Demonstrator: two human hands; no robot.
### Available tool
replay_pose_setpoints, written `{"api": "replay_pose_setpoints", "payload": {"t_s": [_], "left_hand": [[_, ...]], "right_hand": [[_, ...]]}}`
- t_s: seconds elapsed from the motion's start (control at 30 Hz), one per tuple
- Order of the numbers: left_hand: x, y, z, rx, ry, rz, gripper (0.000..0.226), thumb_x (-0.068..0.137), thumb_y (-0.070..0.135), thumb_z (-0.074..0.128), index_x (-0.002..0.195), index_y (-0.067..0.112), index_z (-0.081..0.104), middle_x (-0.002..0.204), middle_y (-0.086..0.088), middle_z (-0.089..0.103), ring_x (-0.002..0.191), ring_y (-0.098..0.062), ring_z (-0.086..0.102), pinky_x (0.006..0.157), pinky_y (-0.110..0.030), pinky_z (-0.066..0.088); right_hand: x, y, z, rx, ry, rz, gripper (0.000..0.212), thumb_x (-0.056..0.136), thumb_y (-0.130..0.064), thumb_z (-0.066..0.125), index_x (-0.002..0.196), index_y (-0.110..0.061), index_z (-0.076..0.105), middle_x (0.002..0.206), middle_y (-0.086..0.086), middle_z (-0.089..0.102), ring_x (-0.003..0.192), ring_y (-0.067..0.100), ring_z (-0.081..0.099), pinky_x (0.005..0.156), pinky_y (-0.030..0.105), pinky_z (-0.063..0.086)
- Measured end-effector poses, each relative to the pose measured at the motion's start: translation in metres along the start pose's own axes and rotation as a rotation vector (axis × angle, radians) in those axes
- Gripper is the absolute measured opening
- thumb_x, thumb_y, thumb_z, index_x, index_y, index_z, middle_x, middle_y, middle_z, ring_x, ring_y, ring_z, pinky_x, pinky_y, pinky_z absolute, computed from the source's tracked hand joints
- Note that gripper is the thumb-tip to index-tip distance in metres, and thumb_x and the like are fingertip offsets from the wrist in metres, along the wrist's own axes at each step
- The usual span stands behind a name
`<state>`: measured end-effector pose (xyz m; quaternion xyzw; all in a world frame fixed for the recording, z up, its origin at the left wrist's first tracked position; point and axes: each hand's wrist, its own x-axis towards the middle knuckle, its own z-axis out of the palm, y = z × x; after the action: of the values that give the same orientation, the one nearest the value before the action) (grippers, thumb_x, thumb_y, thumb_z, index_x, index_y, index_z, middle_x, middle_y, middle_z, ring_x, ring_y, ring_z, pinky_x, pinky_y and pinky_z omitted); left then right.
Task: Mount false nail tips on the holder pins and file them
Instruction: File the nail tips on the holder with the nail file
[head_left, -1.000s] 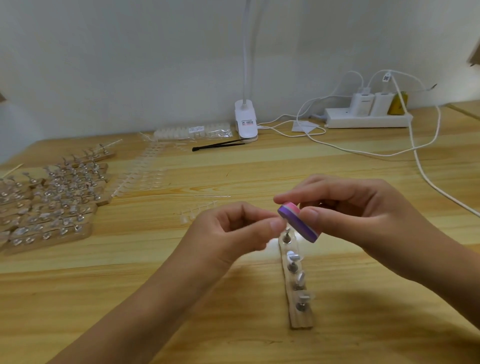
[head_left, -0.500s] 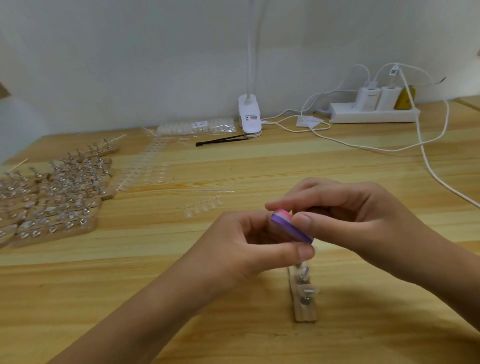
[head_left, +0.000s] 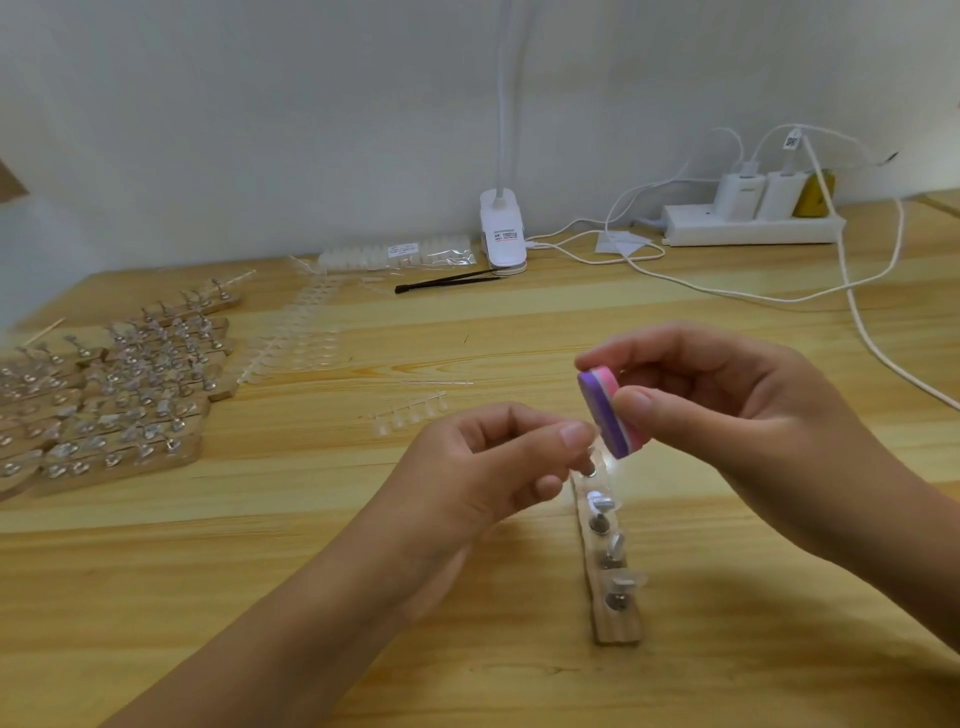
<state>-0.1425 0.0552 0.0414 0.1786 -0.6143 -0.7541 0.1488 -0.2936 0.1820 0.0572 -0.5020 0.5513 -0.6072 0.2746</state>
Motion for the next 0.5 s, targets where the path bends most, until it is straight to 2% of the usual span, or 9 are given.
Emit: {"api": "replay_pose_setpoints", "payload": {"t_s": [0.1,0.27,0.4,0.5], "left_hand": [[0.0008,0.0008,-0.0016,-0.035,0.035,0.0,0.022,0.062,0.039,0.08,0.076,0.022,0.078,0.075,0.005,0.07,0.066,-0.001,0.062,0.067,-0.013,0.051],[-0.0003,-0.004,0.003,0.053,0.019,0.019,0.019,0.064,0.043,0.079,0.075,0.028,0.077,0.076,0.009,0.071,0.072,0.001,0.064,0.068,-0.013,0.05],[0.0026,-0.0027,-0.0016,-0.084,0.103,0.005,0.018,0.064,0.036,0.084,0.072,0.021,0.077,0.074,0.004,0.069,0.062,-0.003,0.059,0.064,-0.012,0.051],[0.0009,-0.0045,0.0003,-0.027,0.066,0.012,0.02,0.062,0.04,0.08,0.073,0.024,0.077,0.074,0.007,0.07,0.065,-0.001,0.062,0.065,-0.013,0.051]], "right_hand": [[-0.0009,0.0013,0.0033,0.004,-0.023,0.018,0.027,0.074,-0.034,0.071,0.099,-0.026,0.075,0.086,0.005,0.073,0.075,0.01,0.07,0.069,0.016,0.054],[0.0002,0.0033,0.0034,0.021,0.03,0.023,0.028,0.073,-0.033,0.072,0.099,-0.022,0.075,0.088,0.012,0.073,0.074,0.011,0.069,0.068,0.016,0.053],[-0.0025,0.005,0.0054,0.016,-0.004,0.021,0.024,0.075,-0.03,0.073,0.098,-0.024,0.075,0.085,0.011,0.073,0.072,0.012,0.069,0.069,0.017,0.054],[-0.0008,0.0069,0.0074,0.047,0.047,0.007,0.021,0.075,-0.028,0.074,0.095,-0.021,0.076,0.084,0.009,0.073,0.071,0.01,0.069,0.067,0.017,0.054]]}}
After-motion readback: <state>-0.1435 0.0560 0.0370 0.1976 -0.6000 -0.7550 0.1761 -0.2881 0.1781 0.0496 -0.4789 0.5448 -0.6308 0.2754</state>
